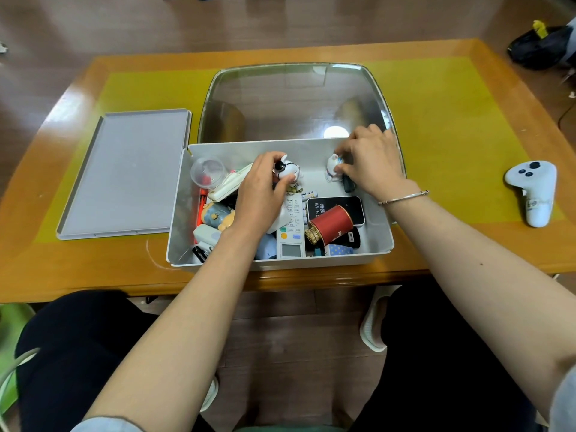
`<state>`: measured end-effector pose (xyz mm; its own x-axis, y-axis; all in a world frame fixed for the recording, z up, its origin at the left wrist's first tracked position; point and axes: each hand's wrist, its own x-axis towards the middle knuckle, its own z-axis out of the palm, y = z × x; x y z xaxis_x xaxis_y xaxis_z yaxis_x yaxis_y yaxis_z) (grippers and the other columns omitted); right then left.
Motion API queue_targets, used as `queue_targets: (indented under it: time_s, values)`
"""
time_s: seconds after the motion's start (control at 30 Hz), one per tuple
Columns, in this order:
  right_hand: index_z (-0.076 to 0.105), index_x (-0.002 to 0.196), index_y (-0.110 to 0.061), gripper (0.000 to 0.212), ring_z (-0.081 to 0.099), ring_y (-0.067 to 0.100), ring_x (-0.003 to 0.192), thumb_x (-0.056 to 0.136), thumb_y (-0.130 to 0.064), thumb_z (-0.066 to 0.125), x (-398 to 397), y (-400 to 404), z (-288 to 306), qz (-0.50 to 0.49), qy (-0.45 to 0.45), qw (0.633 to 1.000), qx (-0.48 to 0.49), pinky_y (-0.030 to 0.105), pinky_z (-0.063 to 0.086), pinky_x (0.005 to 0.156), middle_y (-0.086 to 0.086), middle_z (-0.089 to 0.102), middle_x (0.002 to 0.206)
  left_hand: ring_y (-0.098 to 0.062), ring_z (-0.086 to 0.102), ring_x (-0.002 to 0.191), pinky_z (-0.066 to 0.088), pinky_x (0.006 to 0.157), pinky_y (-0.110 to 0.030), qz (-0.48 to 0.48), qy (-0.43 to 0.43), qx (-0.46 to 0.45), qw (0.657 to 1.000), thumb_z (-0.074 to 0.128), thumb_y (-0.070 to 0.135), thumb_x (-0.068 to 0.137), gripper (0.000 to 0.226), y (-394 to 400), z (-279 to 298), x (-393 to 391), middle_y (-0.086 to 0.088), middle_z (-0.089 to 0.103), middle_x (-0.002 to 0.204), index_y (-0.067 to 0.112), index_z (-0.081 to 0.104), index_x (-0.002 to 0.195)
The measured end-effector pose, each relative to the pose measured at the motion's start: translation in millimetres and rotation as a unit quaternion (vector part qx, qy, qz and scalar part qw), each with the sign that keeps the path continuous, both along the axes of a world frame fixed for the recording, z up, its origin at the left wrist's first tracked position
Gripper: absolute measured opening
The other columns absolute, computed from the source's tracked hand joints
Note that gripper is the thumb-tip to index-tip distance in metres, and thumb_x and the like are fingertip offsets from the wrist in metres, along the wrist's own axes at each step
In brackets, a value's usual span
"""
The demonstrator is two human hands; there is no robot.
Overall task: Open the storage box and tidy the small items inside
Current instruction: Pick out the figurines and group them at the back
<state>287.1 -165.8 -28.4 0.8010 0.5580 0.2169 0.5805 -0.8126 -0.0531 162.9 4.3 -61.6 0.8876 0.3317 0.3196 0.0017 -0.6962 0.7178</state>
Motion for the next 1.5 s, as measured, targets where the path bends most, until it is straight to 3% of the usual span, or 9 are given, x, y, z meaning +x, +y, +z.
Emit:
queue_targets:
  time_s: [0.33, 0.5, 0.6, 0.7, 0.87, 1.07, 1.33, 1.5]
  values:
    - [0.07, 0.102, -0.022, 0.03, 0.048, 0.028, 0.102, 0.074, -0.032, 0.073, -1.8, 0.2, -1.1, -0.007, 0.009, 1.0, 0.015, 0.037, 0.03, 0.084, 0.006, 0.062, 0.101, -0.012, 0.053, 0.089, 0.048, 0.08, -0.03, -0.021, 0.002, -0.001, 1.0, 0.063, 0.02, 0.091, 0.03, -1.8, 5.9, -2.2, 0.0, 0.057, 0.111, 0.013, 0.056, 0.119]
    - [0.07, 0.097, -0.019, 0.018, 0.051, 0.025, 0.1, 0.08, -0.026, 0.069, -4.0, -12.3, -3.0, -0.016, -0.003, 0.989, 0.145, 0.03, 0.023, 0.079, 0.003, 0.06, 0.099, -0.01, 0.053, 0.087, 0.045, 0.081, -0.022, -0.056, -0.003, -0.003, 0.998, 0.063, 0.016, 0.091, 0.029, -5.6, 13.7, 2.2, 0.003, 0.048, 0.11, 0.014, 0.057, 0.119]
    - [0.07, 0.094, -0.02, 0.012, 0.052, 0.023, 0.098, 0.083, -0.024, 0.067, -6.4, -20.3, -5.8, -0.044, -0.001, 0.982, 0.183, 0.025, 0.017, 0.074, 0.001, 0.06, 0.097, -0.011, 0.052, 0.087, 0.043, 0.082, -0.025, -0.078, 0.02, 0.016, 0.997, 0.062, 0.013, 0.09, 0.03, -5.5, 17.1, 12.1, -0.001, 0.051, 0.114, 0.014, 0.056, 0.119]
    - [0.07, 0.092, -0.019, 0.01, 0.055, 0.022, 0.097, 0.085, -0.024, 0.065, -6.7, -19.5, -5.7, -0.051, 0.026, 0.981, 0.184, 0.03, 0.028, 0.082, 0.001, 0.062, 0.098, -0.009, 0.047, 0.088, 0.041, 0.081, -0.028, -0.086, 0.066, 0.028, 0.994, 0.062, 0.016, 0.09, 0.036, -7.2, 18.0, 26.6, 0.002, 0.053, 0.119, 0.018, 0.052, 0.124]
    - [0.07, 0.09, -0.018, 0.009, 0.061, 0.022, 0.092, 0.086, -0.021, 0.063, -8.6, -16.0, -4.3, -0.06, 0.046, 0.979, 0.188, 0.041, 0.042, 0.087, 0.001, 0.067, 0.097, -0.023, 0.053, 0.099, 0.04, 0.085, -0.036, -0.089, 0.131, 0.09, 0.983, 0.063, 0.022, 0.089, 0.029, -12.4, 14.1, 48.5, -0.001, 0.056, 0.114, 0.015, 0.054, 0.116]
    - [0.07, 0.095, -0.018, 0.012, 0.062, 0.023, 0.095, 0.088, -0.022, 0.06, -9.1, -15.3, -5.6, -0.071, 0.041, 0.981, 0.173, 0.042, 0.043, 0.089, 0.0, 0.068, 0.099, -0.027, 0.052, 0.107, 0.033, 0.086, -0.036, -0.084, 0.157, 0.156, 0.972, 0.062, 0.024, 0.09, 0.03, -21.0, 5.5, 62.0, -0.005, 0.057, 0.114, 0.015, 0.054, 0.118]
    - [0.069, 0.098, -0.019, 0.014, 0.061, 0.024, 0.097, 0.089, -0.023, 0.059, -10.7, -14.5, -4.7, -0.077, 0.047, 0.982, 0.166, 0.043, 0.043, 0.09, 0.001, 0.068, 0.102, -0.026, 0.052, 0.103, 0.037, 0.076, -0.032, -0.068, 0.137, 0.121, 0.981, 0.07, 0.021, 0.082, 0.041, -23.2, 8.0, 59.2, -0.005, 0.056, 0.111, 0.014, 0.05, 0.117]
    - [0.067, 0.105, -0.023, 0.018, 0.06, 0.023, 0.102, 0.089, -0.023, 0.059, -10.1, -12.9, -4.5, -0.074, 0.047, 0.987, 0.136, 0.04, 0.041, 0.09, 0.0, 0.067, 0.107, -0.034, 0.054, 0.1, 0.046, 0.081, -0.044, -0.048, 0.127, 0.146, 0.98, 0.065, 0.013, 0.086, 0.039, -23.4, 17.6, 46.4, -0.011, 0.053, 0.118, 0.011, 0.043, 0.118]
